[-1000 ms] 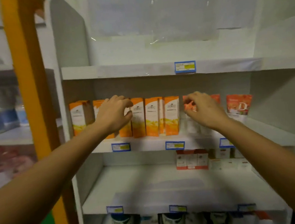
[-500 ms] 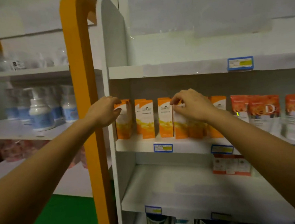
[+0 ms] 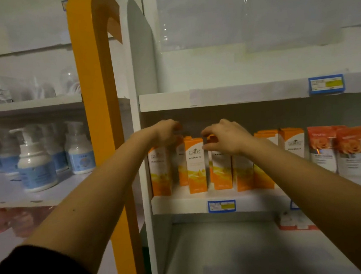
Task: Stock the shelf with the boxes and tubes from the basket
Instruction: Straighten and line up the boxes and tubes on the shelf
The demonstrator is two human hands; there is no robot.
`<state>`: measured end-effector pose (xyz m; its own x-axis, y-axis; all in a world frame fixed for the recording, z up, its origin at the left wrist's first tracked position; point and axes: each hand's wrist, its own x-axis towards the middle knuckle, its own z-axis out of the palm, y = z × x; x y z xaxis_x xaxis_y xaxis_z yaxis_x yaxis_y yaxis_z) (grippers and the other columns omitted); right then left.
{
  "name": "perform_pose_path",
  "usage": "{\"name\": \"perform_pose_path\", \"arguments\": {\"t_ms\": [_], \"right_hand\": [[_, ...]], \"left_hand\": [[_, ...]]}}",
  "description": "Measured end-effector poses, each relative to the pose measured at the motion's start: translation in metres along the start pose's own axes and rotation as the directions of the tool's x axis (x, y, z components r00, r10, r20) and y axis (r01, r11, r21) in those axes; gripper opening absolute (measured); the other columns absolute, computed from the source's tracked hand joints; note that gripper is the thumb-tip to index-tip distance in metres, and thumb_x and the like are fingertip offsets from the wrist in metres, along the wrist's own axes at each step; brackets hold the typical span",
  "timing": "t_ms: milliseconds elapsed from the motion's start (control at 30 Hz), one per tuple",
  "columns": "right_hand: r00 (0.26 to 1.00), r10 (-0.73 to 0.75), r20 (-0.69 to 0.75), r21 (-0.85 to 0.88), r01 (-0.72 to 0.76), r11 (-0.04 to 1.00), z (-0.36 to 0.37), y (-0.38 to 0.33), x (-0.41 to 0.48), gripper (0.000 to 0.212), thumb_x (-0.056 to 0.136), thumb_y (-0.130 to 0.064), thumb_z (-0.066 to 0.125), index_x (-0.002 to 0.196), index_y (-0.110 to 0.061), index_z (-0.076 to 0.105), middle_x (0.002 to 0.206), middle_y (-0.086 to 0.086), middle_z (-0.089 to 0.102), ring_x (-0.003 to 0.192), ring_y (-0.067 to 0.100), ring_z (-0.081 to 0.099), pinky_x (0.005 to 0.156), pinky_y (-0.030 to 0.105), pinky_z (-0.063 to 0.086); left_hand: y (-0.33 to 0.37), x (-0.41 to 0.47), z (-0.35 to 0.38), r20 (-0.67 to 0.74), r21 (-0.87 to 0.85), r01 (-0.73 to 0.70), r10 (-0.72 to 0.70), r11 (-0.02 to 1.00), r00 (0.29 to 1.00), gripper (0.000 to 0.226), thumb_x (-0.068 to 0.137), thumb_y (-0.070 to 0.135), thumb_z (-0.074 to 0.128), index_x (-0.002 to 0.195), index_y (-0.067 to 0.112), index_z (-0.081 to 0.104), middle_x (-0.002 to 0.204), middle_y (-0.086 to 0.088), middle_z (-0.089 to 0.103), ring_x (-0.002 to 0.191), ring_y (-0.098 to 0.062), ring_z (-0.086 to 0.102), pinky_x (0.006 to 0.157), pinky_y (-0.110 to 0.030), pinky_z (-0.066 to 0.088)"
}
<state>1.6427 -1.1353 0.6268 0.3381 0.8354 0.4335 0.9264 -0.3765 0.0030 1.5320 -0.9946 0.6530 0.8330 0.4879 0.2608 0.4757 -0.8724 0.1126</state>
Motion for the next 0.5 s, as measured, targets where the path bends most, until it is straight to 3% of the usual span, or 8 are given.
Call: {"name": "perform_pose_path", "arguments": {"t_ms": [167, 500], "right_hand": [[1.000, 0.004, 0.001, -0.042, -0.004, 0.999, 0.004, 0.000, 0.005, 0.049, 0.091, -0.041, 0.049, 0.137, -0.026, 0.041, 0.131, 0.002, 0.055, 0.126, 0.023, 0.039, 0.103, 0.040, 0.032], [0.998, -0.055, -0.038, -0.107, 0.051, 0.993, 0.005, -0.007, 0.014, 0.044, 0.089, -0.045, 0.050, 0.130, -0.030, 0.049, 0.127, 0.000, 0.059, 0.123, 0.023, 0.044, 0.101, 0.040, 0.031]], "left_hand": [[-0.003, 0.014, -0.001, 0.173, 0.038, 0.001, -0.008, 0.999, 0.985, 0.035, 0.093, 0.024, 0.048, 0.127, 0.017, 0.053, 0.124, -0.010, 0.059, 0.112, -0.028, 0.056, 0.102, -0.046, 0.045], [-0.014, 0.023, -0.011, 0.246, 0.092, 0.005, -0.027, 0.996, 0.969, 0.037, 0.093, 0.024, 0.048, 0.129, 0.016, 0.052, 0.125, -0.009, 0.060, 0.110, -0.030, 0.060, 0.097, -0.046, 0.050]]}}
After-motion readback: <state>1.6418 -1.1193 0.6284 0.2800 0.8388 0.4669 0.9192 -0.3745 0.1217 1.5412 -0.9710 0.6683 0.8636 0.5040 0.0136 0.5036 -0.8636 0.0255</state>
